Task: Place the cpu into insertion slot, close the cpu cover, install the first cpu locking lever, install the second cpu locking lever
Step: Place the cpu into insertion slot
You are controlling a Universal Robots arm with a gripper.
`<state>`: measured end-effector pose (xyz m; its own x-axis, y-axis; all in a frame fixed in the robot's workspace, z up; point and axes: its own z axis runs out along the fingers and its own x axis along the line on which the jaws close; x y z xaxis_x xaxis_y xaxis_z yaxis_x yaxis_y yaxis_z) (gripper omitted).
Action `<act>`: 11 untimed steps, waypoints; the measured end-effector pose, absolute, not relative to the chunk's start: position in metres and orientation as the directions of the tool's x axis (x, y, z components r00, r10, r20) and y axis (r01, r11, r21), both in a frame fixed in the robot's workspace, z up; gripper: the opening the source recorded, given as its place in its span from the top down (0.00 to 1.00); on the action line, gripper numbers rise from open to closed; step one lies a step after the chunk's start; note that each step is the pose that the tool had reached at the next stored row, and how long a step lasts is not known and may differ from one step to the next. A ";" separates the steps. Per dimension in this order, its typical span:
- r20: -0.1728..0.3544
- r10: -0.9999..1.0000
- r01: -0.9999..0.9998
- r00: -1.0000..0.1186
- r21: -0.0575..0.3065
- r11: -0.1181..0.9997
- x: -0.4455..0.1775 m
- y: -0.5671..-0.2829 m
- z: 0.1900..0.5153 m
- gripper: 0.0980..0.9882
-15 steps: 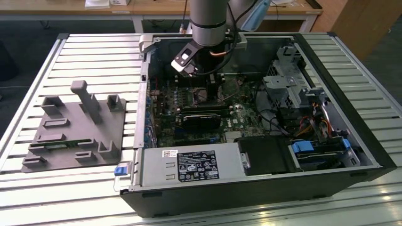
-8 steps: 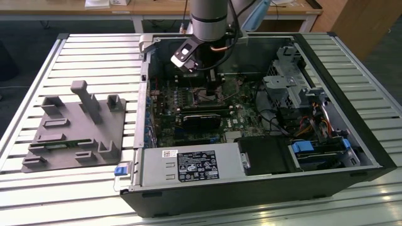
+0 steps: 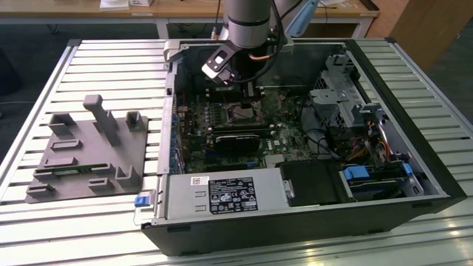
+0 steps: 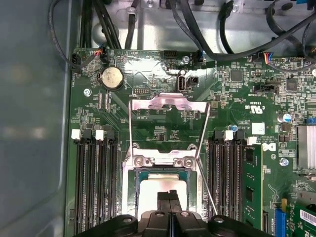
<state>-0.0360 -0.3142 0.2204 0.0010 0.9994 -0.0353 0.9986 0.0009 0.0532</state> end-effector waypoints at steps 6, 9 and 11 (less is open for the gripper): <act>-0.025 1.000 0.999 0.001 0.051 0.000 -0.036 -0.315 0.221 0.99; -0.025 1.000 0.999 0.001 0.050 0.000 -0.036 -0.315 0.222 0.99; -0.025 1.000 0.999 0.001 0.050 0.000 -0.036 -0.315 0.223 0.99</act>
<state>-0.0359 -0.3147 0.2229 0.0010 0.9997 -0.0251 0.9987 0.0003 0.0502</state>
